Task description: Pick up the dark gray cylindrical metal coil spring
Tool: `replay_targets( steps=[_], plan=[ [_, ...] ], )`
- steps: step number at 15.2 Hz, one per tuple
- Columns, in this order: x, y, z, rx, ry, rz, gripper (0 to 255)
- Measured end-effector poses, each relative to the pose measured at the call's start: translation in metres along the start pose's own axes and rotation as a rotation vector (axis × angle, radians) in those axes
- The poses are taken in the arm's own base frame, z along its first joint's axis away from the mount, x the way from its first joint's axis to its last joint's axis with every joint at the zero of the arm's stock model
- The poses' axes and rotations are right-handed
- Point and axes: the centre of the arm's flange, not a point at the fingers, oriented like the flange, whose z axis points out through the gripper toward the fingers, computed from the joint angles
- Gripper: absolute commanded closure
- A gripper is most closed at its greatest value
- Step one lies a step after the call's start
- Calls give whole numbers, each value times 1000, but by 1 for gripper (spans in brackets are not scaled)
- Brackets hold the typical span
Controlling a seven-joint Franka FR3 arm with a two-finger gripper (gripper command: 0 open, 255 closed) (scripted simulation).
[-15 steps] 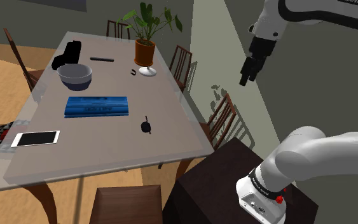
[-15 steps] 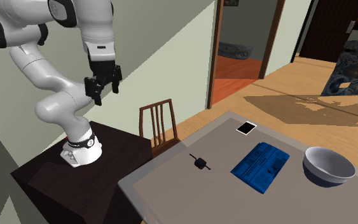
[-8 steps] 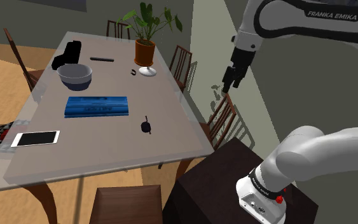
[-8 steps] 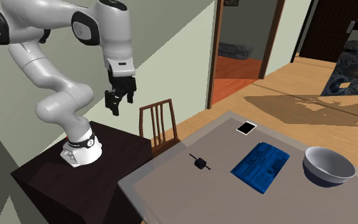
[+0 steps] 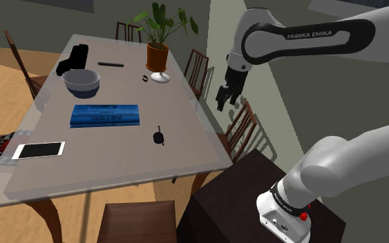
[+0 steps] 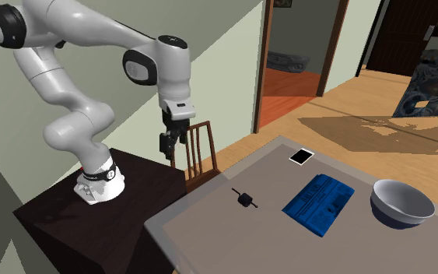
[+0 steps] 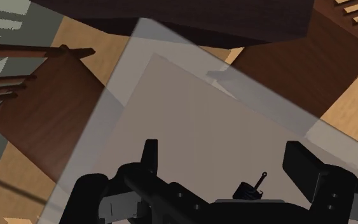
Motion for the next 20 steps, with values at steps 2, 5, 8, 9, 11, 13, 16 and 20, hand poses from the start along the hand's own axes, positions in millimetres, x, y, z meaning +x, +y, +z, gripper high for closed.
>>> replay_targets(
  steps=[2,5,8,9,11,13,16,20],
  plan=[
    [17,-8,15,-1,5,-2,0],
    [41,-23,44,-3,12,-6,0],
    [68,-37,68,-5,18,-9,0],
    [73,-43,76,-6,21,-10,0],
    [90,-51,92,-7,26,-13,0],
    [112,-57,110,-8,31,-15,0],
    [138,-74,136,-9,38,-18,0],
    [172,-91,171,-11,47,-23,0]
  ],
)
